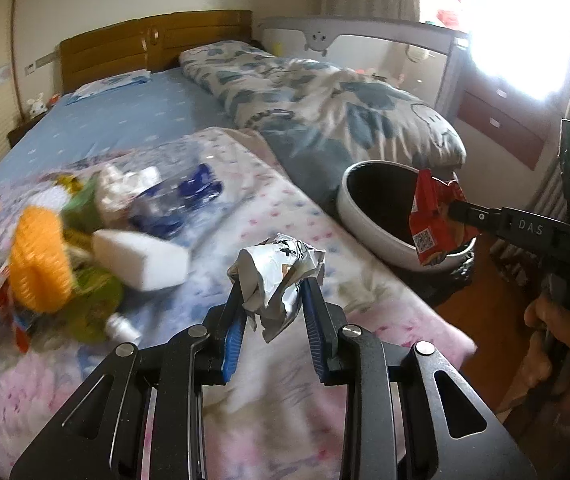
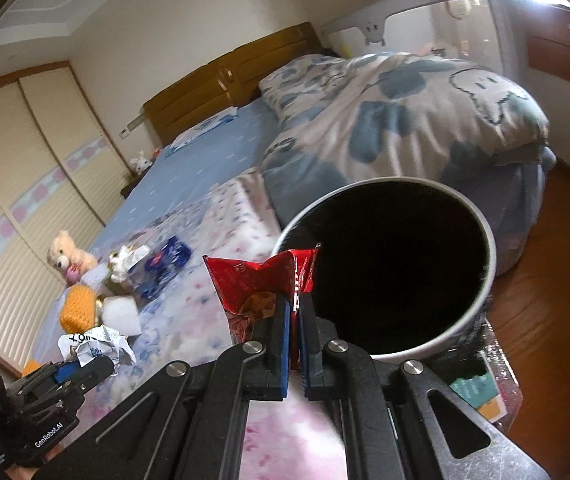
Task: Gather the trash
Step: 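Carry both items over the black bin and open both grippers to drop them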
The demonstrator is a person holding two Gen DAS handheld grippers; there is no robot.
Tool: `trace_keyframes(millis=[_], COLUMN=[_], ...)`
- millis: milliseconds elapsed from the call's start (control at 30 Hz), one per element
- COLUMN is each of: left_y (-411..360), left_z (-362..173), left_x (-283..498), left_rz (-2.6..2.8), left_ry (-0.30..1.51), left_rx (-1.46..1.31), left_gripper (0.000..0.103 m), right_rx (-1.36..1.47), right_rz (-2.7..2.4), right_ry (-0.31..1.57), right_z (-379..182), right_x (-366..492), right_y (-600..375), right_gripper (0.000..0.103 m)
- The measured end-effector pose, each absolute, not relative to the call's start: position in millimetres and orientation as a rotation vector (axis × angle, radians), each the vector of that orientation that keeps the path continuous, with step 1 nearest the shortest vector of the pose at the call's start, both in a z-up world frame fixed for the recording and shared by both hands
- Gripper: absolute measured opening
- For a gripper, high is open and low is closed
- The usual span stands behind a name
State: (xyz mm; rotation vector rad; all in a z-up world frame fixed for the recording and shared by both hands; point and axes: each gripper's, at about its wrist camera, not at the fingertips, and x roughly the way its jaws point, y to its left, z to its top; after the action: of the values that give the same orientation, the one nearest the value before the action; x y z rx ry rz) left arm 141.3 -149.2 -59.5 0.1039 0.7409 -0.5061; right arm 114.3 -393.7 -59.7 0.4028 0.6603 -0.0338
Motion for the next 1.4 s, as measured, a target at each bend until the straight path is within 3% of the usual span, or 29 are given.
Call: trace_keyframes(millis=[833, 1400], left_y=[-262.9, -299.7], left_z=[-56.6, -70.6], left_x=[181.0, 209.4], left_rz=[-0.649, -0.674], left_ry=[0.775, 0.838], left_rx=[0.144, 0.151], left_gripper=[0.027, 0.027], right_rx=[0.442, 0.456], right_rz=[-0.14, -0.149], right_ry=[0.661, 0.706], right_z=[-59.9, -70.5], right_x=[122.7, 142.8], right_y=[-467.4, -489.5], right_gripper=[0.004, 0.004])
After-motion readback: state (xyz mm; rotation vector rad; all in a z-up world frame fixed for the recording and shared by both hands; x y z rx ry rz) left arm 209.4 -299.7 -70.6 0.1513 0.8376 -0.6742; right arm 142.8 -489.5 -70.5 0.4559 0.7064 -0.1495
